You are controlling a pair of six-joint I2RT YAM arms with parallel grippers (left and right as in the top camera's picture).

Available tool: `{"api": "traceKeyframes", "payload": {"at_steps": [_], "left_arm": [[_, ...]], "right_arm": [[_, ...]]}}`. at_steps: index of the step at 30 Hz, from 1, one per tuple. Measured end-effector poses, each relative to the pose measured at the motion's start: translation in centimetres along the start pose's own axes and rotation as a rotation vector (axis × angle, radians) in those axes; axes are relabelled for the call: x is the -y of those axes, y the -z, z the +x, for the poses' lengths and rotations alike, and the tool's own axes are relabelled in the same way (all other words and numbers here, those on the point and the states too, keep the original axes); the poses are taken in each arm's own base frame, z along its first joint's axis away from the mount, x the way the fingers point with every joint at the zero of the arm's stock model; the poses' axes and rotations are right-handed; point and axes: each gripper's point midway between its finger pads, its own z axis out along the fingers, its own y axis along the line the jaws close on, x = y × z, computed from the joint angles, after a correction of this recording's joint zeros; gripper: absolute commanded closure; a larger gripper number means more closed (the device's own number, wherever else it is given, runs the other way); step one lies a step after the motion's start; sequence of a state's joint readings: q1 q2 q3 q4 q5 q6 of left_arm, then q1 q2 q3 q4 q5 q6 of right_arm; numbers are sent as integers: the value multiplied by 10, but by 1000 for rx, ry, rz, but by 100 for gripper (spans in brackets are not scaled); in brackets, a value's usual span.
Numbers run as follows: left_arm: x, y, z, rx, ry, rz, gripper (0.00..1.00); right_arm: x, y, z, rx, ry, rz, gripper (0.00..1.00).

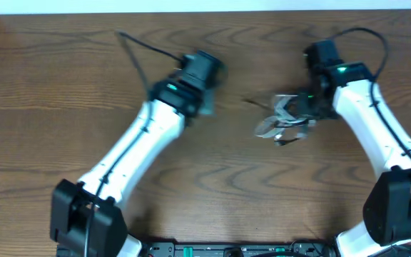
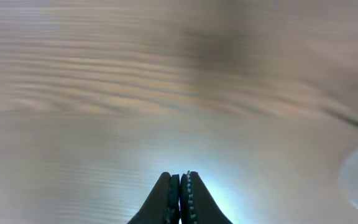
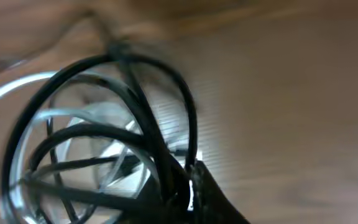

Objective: Untangle cables

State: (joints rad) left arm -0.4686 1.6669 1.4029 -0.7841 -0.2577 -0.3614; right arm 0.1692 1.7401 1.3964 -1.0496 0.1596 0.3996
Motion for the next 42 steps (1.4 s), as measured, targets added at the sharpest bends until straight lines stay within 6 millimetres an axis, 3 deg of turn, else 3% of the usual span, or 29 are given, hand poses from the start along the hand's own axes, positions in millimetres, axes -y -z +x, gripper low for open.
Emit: {"api": "traceKeyframes", "payload": {"at_steps": [1,3,7,9,12,16,19,24,33,36,42], "left_arm": [[-22,-4,-5,3,33,-57,93],[-45,-6,-7,-1,61,-118,93],[-54,-8,-7,-15,62,-126,93],[-42,-9,-4,-35,34,-59,86],[-13,-8,1,-74,-37,113,62],[29,2,6,-103,-94,364,46],[55,14,6,-106,-122,524,34],[87,37,-2,-72,-150,746,21],[129,59,-6,-3,-228,895,21],[140,46,1,-34,-215,855,21],[142,-10,19,-139,-157,736,22]], "right_arm": [[21,0,-5,21,-35,82,89],[41,1,-10,47,-65,174,89],[45,2,-17,80,-78,198,94],[29,0,-21,84,-56,115,95],[-15,1,-23,70,45,-126,94],[-69,16,-13,32,178,-437,94],[-91,28,-4,8,228,-583,94],[-108,41,4,-17,263,-709,95],[-125,51,12,-24,309,-780,94],[-128,52,14,-27,317,-788,94],[-129,53,14,-29,318,-791,93]]}}
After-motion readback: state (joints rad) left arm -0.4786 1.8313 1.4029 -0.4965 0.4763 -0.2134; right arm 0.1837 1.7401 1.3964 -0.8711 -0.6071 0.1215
